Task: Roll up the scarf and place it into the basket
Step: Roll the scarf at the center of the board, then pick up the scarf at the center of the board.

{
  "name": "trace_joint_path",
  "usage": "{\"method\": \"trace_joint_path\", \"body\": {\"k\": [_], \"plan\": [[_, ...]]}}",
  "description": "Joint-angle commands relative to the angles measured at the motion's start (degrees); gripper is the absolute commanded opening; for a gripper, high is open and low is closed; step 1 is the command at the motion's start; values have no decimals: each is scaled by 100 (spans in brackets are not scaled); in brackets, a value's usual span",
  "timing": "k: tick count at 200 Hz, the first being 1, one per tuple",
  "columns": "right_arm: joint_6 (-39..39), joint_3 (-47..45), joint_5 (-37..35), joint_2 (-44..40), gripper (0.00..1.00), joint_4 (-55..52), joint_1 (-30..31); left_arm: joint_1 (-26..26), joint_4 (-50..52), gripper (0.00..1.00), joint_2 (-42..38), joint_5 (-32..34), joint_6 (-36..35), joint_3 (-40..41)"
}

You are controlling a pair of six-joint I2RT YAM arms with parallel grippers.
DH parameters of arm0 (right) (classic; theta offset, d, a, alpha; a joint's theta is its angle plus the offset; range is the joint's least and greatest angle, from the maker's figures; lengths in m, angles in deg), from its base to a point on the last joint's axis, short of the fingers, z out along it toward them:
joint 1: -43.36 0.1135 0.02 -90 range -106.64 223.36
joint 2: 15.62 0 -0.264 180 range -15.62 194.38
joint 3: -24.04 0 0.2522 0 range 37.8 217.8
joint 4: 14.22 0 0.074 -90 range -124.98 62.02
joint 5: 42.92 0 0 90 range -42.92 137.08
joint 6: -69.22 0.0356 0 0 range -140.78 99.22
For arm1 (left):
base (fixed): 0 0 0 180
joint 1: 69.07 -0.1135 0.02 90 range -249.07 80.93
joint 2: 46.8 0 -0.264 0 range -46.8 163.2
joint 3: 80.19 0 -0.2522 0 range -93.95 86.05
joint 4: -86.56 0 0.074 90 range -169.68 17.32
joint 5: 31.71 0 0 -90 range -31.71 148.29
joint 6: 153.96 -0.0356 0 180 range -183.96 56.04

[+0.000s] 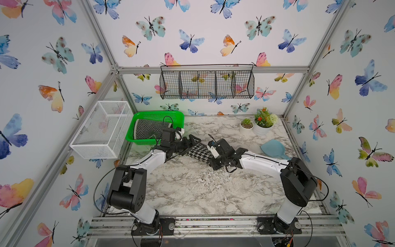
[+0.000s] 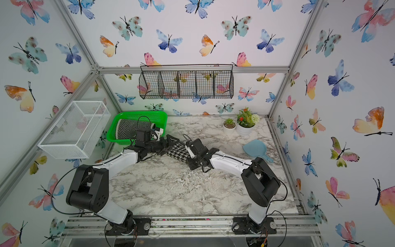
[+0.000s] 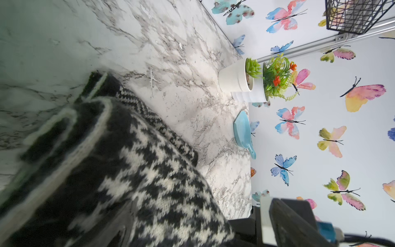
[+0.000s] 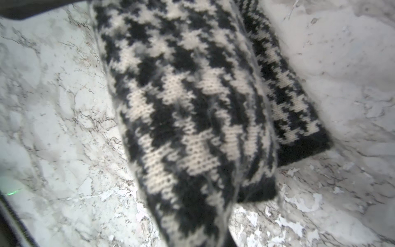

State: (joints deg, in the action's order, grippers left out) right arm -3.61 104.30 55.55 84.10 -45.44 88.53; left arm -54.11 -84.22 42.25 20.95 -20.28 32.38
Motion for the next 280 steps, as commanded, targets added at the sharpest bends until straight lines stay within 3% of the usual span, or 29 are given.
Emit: {"method": "trace_joint_path", "body": {"k": [1,28,54,99,161,235,280], "plan": [[278,-27,1488,-139,4,480,-413,-4,571,98,-612,699,-389,165],[232,232,2432,172,5,396,-912,32,845,98,-985,1153,-632,304],[533,408,3854,688,6,725,-1478,170,617,98,-1068,1225,-683,587],[1065,443,4618,1383,6,1181,-1939,655,119,98,-447,1354,-685,648],[1323,150,4750,1653,9,1354,-2369,881,-1095,98,834,1216,-345,393],[1324,-50,4831,1915,9,1441,-2574,956,-2648,98,1397,1020,51,425],[1366,30,4888,2053,9,1470,-2603,1052,-2832,98,1966,799,35,100]]}}
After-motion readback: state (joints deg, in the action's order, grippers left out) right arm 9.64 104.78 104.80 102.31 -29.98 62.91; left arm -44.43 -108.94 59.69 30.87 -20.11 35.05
